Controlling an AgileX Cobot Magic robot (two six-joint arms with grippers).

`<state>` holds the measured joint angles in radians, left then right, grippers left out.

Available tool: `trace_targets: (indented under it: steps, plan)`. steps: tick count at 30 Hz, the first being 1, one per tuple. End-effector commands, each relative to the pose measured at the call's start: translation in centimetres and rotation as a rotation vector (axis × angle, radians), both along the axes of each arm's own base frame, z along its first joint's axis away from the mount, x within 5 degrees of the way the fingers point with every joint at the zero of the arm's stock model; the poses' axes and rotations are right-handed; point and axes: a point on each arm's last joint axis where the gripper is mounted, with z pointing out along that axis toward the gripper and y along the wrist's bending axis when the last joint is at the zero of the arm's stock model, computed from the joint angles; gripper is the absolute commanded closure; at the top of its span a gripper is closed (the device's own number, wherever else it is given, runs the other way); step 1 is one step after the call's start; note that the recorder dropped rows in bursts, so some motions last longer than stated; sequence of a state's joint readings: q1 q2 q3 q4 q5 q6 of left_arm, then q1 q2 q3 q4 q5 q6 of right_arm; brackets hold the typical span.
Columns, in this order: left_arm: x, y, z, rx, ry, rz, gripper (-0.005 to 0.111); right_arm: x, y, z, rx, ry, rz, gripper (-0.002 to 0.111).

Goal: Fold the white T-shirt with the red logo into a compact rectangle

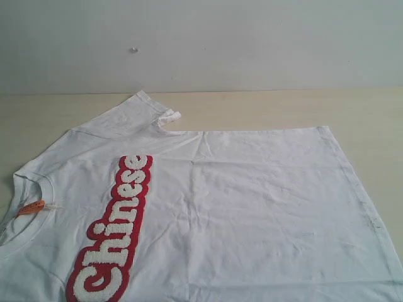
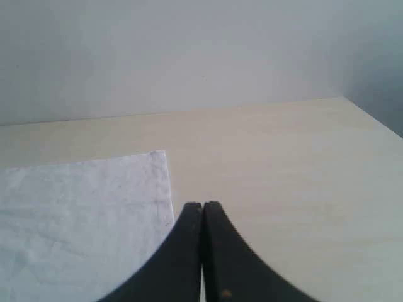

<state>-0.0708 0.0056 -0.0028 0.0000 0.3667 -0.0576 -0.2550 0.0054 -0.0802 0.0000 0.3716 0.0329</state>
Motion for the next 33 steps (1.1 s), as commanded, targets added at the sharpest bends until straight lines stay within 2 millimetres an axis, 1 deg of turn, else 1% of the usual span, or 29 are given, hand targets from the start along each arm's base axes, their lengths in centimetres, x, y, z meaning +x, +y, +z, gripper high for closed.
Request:
trace_targets:
  steps: [1, 18, 21, 25, 29, 33]
  plan:
    - [0.0, 0.0, 0.0, -0.014, -0.014, 0.001, 0.107, 0.0, 0.0, 0.0, -0.009, -0.013, -0.001, 0.108]
    - [0.0, 0.0, 0.1, -0.014, -0.018, 0.001, 0.107, 0.0, 0.0, 0.0, -0.009, -0.013, -0.001, 0.108]
    - [0.1, -0.1, 0.3, -0.075, -0.038, 0.011, 0.107, 0.0, 0.0, 0.0, -0.009, -0.013, -0.001, 0.108]
    - [0.2, -0.1, 0.9, -0.156, -0.103, 0.027, 0.107, 0.0, -0.1, 0.0, -0.024, -0.017, -0.003, 0.108]
    - [0.3, -0.1, 2.1, -0.213, -0.229, 0.029, 0.107, 0.0, -0.3, 0.6, -0.14, -0.055, -0.014, 0.108]
    - [0.3, 0.0, 3.5, -0.222, -0.383, 0.019, 0.107, 0.1, -0.3, 1.6, -0.23, -0.135, -0.013, 0.108]
